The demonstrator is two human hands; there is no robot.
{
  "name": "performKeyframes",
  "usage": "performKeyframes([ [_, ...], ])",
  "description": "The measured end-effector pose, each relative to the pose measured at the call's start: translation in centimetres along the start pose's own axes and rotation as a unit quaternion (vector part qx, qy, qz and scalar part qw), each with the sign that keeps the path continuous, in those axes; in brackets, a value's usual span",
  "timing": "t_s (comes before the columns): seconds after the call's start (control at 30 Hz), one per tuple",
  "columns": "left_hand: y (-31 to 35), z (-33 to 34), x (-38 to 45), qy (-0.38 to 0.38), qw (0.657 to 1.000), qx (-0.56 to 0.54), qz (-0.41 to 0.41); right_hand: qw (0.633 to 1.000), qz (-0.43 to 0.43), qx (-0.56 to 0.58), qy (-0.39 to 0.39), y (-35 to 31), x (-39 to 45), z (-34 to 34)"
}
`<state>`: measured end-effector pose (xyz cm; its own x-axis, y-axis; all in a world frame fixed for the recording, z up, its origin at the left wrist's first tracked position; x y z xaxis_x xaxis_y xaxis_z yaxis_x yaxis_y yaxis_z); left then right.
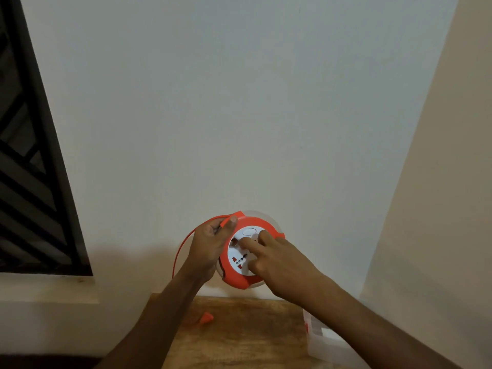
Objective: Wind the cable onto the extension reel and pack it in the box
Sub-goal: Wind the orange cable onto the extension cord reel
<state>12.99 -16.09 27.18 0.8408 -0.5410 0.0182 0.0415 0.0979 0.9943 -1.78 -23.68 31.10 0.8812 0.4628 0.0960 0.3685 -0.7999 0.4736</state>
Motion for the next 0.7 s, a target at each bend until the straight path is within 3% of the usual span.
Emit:
performKeyframes([
  [0.33,-0.5,0.0,0.2,0.011,0.999,0.036,-0.011,0.995,-0.005,-0.055,-0.078,-0.7,0.1,2.2],
  [0.7,-0.3,0.0,0.1,0.024,0.999,-0.008,-0.022,0.991,0.098,-0.04,-0.08,0.2,0.9,1.8],
])
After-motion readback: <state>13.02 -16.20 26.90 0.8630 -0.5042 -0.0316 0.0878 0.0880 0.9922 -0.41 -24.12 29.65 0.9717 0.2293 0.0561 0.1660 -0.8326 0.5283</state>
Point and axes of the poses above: each hand's wrist, its own x-axis towards the middle knuckle, its own z-axis out of the palm, y = z × x, the point moved 5 cm from there along x, towards the middle knuckle, and after that the axes turned 15 degrees about -z, right-handed, at the moved point
